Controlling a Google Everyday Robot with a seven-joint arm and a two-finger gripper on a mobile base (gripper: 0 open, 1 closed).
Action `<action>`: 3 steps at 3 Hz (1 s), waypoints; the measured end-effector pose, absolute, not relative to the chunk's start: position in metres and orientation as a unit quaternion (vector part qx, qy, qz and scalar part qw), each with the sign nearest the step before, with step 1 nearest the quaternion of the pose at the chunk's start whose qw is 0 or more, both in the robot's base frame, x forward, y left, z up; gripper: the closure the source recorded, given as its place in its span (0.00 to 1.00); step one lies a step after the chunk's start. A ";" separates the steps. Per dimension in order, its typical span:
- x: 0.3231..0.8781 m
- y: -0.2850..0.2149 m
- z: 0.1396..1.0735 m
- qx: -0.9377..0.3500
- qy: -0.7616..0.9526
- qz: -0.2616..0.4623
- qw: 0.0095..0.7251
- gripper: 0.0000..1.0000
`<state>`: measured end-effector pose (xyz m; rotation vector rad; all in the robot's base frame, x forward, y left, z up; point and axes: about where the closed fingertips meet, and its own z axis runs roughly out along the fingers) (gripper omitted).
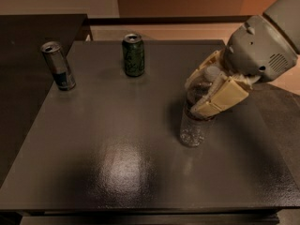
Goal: Move water bottle near green can
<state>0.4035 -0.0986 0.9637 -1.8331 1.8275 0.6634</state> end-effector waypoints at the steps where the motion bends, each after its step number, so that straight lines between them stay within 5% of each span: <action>1: 0.430 -0.084 0.978 -0.657 0.678 0.218 0.249 1.00; 3: 0.502 -0.054 0.987 -0.626 0.709 0.182 0.270 1.00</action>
Offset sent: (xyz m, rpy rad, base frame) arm 0.1127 0.0476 0.0382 -0.0225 -0.1199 -0.2029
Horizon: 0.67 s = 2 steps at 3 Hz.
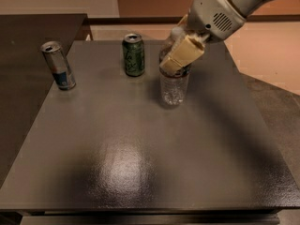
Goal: Move water bottle near green can
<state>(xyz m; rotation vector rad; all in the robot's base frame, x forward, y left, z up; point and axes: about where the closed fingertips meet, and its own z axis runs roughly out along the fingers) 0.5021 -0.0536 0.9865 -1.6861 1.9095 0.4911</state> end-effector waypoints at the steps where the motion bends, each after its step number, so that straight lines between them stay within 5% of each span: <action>1: 0.532 -0.042 0.974 -0.613 0.723 0.180 0.264 1.00; 2: 0.558 -0.032 0.962 -0.600 0.734 0.186 0.259 1.00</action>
Offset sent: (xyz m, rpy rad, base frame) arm 0.0856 0.0284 -0.0383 0.0033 0.0768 -0.0976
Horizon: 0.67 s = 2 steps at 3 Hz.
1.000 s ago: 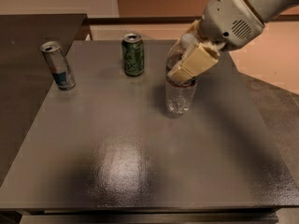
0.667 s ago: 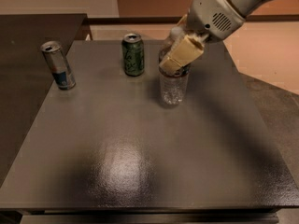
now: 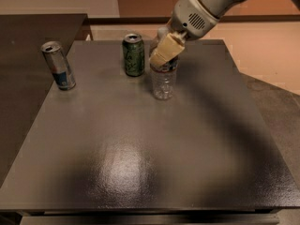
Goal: Move water bottle near green can
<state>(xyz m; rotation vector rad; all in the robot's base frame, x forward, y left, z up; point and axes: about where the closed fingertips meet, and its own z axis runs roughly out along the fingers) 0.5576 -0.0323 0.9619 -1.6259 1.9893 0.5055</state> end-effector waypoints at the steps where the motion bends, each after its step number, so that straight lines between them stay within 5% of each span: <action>1: 0.577 -0.024 0.956 -0.592 0.738 0.195 0.258 1.00; 2: 0.593 -0.017 0.954 -0.583 0.741 0.205 0.261 1.00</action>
Offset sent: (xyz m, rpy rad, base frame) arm 0.0550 0.0192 -0.0091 0.0634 0.0410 -0.0442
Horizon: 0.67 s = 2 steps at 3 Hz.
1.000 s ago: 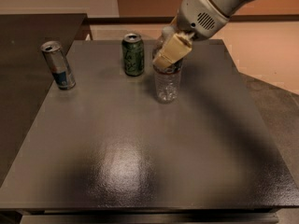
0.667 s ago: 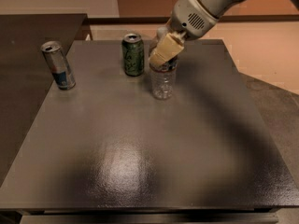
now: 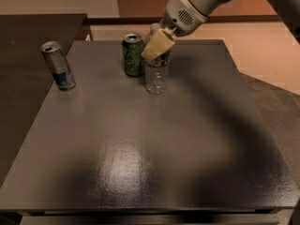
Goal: Move water bottle near green can
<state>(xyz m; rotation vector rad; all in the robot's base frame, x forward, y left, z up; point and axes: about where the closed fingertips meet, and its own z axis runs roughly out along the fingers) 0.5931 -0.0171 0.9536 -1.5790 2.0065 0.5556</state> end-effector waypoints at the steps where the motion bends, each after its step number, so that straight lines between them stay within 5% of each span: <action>1: 0.604 -0.015 0.950 -0.579 0.744 0.210 0.261 0.84; 2: 0.608 -0.016 0.947 -0.576 0.744 0.215 0.261 0.60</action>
Offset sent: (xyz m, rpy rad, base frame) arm 0.0223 -0.0057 -0.0095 0.0325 0.0241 -0.0211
